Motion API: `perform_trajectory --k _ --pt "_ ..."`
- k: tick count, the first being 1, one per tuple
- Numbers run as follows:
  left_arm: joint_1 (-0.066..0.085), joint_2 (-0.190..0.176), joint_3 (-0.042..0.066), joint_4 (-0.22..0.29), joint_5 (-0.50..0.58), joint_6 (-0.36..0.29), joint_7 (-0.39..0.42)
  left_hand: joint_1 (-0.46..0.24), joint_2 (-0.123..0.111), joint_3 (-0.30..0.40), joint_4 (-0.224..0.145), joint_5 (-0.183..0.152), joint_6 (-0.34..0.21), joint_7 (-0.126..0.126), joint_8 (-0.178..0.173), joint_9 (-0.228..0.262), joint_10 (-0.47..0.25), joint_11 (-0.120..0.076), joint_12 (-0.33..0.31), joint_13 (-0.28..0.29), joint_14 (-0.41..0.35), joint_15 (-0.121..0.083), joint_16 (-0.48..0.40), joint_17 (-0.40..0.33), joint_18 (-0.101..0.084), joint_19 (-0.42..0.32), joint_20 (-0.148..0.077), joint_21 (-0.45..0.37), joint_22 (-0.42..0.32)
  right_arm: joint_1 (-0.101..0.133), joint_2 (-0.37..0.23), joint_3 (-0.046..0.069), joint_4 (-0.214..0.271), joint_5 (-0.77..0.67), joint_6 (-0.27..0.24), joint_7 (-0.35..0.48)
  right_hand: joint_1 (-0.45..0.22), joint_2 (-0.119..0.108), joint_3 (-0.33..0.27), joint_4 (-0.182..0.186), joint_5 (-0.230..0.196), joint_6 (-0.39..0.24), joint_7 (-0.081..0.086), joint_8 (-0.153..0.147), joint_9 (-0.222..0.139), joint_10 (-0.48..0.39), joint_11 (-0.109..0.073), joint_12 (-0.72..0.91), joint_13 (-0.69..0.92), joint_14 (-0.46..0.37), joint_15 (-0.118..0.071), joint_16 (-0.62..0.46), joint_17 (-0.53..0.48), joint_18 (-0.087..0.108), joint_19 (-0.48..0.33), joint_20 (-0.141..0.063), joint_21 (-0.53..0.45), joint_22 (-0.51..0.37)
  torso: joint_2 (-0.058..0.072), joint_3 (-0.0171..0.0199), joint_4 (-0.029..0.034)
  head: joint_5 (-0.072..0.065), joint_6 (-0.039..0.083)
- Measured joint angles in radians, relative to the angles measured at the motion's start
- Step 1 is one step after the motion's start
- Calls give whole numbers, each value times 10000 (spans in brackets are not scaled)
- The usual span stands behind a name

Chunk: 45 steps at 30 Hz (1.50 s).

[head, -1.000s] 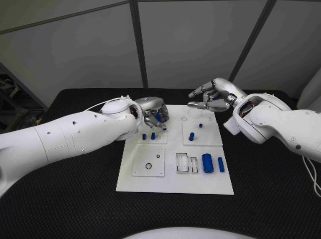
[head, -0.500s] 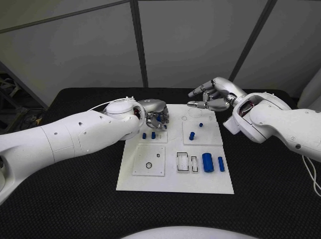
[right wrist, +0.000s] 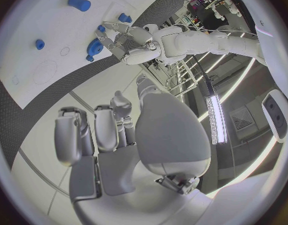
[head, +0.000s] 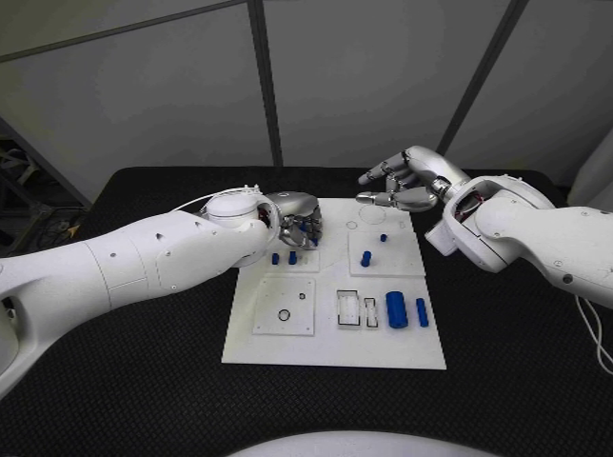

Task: Assemble the parts on the task board

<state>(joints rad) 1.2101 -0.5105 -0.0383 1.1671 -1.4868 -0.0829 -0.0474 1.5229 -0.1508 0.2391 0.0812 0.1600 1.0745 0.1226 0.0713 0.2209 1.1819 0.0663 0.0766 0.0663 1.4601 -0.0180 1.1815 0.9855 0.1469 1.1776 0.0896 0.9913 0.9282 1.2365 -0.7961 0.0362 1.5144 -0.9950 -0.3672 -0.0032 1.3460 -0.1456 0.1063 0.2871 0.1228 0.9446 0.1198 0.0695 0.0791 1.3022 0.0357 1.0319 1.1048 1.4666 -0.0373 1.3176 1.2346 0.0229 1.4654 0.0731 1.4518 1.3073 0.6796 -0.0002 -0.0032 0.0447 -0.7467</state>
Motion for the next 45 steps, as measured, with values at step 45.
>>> perform_trajectory --k 45 --pt "-181 -901 748 906 367 -557 14 -3 314 1254 -730 -248 563 80 104 -306 639 -31 160 -4 36 36 405 -11 7 463 1 1073 1241 -1 79 1 -100 -21 3 10 0 0 34 -34 0 0 0 0 3 0 0 0 26 0 0 0 1 0 0 0 0 0 -31 -12 25 84 128"
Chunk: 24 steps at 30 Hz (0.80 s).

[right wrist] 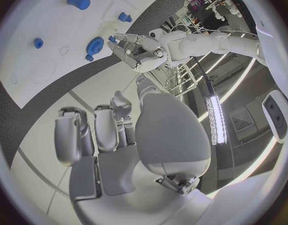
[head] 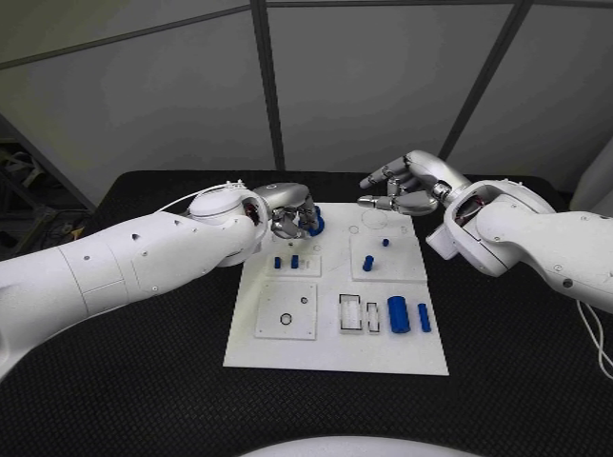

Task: Assemble the parts on the task board

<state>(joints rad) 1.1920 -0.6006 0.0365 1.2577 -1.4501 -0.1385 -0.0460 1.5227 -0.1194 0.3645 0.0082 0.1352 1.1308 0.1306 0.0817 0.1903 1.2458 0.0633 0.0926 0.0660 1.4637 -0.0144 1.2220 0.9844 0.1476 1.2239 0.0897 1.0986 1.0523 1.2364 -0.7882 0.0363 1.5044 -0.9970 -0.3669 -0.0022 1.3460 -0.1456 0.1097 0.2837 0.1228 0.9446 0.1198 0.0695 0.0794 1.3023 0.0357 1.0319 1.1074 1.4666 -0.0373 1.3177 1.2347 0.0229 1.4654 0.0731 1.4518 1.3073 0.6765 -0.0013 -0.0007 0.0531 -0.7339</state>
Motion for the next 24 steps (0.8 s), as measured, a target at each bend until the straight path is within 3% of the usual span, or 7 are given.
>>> perform_trajectory --k 12,24 --pt "-55 -761 72 385 323 154 -189 -189 -52 55 1 -1 -1 -1 -4 -16 0 0 0 1 0 0 1 -78 -1 -1 0 39 21 -3 3 0 2 0 11 2 0 0 0 0 0 0 0 0 1 0 0 0 15 0 0 0 0 0 0 0 0 0 -21 -4 33 18 -16" --pt "-236 -896 69 353 454 453 -405 -326 -109 55 1 -51 0 -1 -4 -29 0 0 -1 1 0 0 1 -111 -1 -1 0 39 20 -3 1 0 -3 -1 17 -2 0 0 0 0 0 0 0 0 1 0 0 0 15 0 0 0 0 0 0 0 0 0 -10 -4 35 17 -43"
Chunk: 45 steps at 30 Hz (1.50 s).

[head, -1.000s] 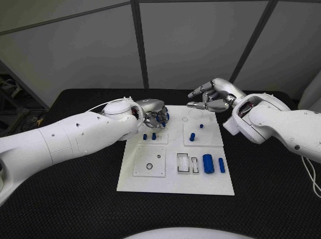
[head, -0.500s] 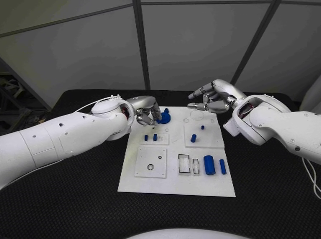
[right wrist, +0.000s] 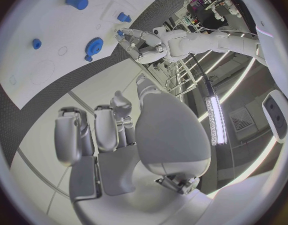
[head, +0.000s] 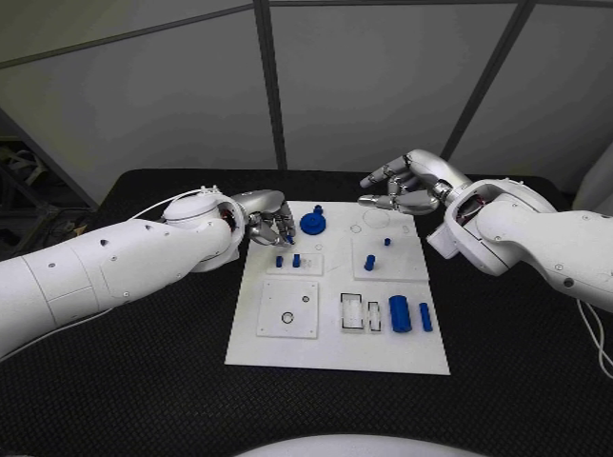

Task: Assemble the parts on the task board

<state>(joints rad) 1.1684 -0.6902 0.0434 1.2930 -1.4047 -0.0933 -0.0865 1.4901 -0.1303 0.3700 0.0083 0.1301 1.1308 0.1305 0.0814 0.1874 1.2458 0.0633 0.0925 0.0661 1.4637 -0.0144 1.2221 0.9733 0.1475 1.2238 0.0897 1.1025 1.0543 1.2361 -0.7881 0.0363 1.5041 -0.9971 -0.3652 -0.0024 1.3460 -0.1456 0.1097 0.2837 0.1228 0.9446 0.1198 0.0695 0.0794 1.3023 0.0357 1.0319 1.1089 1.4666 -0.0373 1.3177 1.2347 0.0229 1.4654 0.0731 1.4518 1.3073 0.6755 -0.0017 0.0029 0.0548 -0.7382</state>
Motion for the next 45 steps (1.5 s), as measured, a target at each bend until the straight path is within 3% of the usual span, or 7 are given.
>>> perform_trajectory --k 45 --pt "-65 481 9 -517 85 222 -106 -64 -59 26 -28 -119 21 -22 0 -20 0 0 -40 1 0 0 -28 -43 1 -1 0 -1 -4 1 -5 0 7 -2 31 -62 0 0 0 0 0 0 0 0 1 0 0 0 -4 0 0 0 0 0 0 0 0 0 -2 -1 -12 -54 -80"
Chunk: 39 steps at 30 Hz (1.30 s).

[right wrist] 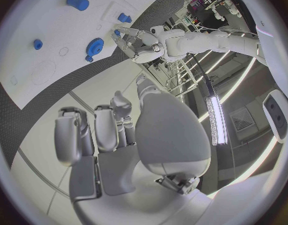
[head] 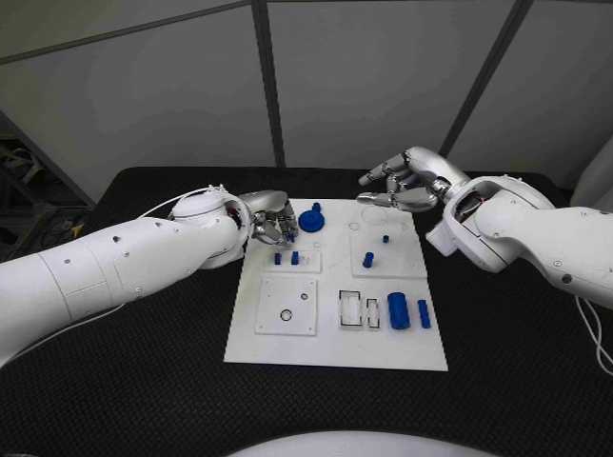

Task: Assemble the parts on the task board

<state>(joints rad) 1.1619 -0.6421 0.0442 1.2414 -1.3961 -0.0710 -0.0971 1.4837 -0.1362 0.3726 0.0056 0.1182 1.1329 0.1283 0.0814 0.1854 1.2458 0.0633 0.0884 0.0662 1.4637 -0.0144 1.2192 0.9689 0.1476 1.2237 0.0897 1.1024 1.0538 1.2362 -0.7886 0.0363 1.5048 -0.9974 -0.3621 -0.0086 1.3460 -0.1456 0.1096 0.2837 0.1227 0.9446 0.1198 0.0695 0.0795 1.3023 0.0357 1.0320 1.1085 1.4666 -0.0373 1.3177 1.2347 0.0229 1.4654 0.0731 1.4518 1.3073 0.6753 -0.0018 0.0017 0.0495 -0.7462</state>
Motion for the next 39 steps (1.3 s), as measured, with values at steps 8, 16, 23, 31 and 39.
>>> perform_trajectory --k 8,16,23,31,39 --pt "4 -7 -2 -17 0 165 -61 -36 36 30 -30 -28 16 -18 -3 -15 0 0 0 0 0 0 -5 -7 0 0 0 0 3 0 -7 0 -3 -1 10 -13 0 0 0 0 0 0 0 0 0 0 0 0 0 0 0 0 0 0 0 0 0 0 -4 0 2 -13 -26" --pt "13 -2 4 -16 -18 229 -104 -79 -8 60 -61 -111 43 9 -42 -31 0 -1 -20 0 0 0 -3 -13 0 0 0 0 14 0 -7 0 -9 -1 15 -19 0 0 0 0 0 0 0 0 0 0 0 0 -1 0 0 0 0 0 0 0 0 0 -4 -3 8 -6 -39" --pt "-2 1 -12 -53 -31 235 -158 -434 -363 166 -83 -572 -1175 -14 -186 -504 -475 144 -199 -30 -24 24 -80 -284 0 -73 73 -117 -49 0 -7 0 -24 -1 15 -22 0 0 0 0 0 34 34 0 0 0 0 0 -61 0 0 -47 -32 0 0 0 -48 0 -4 -3 8 -5 -39" --pt "-4 14 -12 -79 -37 222 -190 -469 -399 166 -83 -625 -1398 -105 -186 -636 -540 178 -199 -30 -36 36 -117 -350 1 -73 73 -156 -82 0 -11 0 -39 -5 15 -36 0 0 0 0 0 34 34 0 0 -2 2 -73 -95 0 0 -48 -58 1 0 0 -56 0 -4 1 6 -3 -45" --pt "-4 -53 -12 -61 -41 168 -198 -468 -399 165 -83 -624 -1469 -104 -186 -672 -575 143 -199 -30 -36 36 -116 -371 1 -72 73 -185 -89 0 -45 0 -156 -173 129 -240 328 212 270 -37 0 191 12 0 -21 -1699 17 -3823 -3168 0 0 -1158 -1122 161 -54 -54 -707 0 -7 -2 2 -15 -29"
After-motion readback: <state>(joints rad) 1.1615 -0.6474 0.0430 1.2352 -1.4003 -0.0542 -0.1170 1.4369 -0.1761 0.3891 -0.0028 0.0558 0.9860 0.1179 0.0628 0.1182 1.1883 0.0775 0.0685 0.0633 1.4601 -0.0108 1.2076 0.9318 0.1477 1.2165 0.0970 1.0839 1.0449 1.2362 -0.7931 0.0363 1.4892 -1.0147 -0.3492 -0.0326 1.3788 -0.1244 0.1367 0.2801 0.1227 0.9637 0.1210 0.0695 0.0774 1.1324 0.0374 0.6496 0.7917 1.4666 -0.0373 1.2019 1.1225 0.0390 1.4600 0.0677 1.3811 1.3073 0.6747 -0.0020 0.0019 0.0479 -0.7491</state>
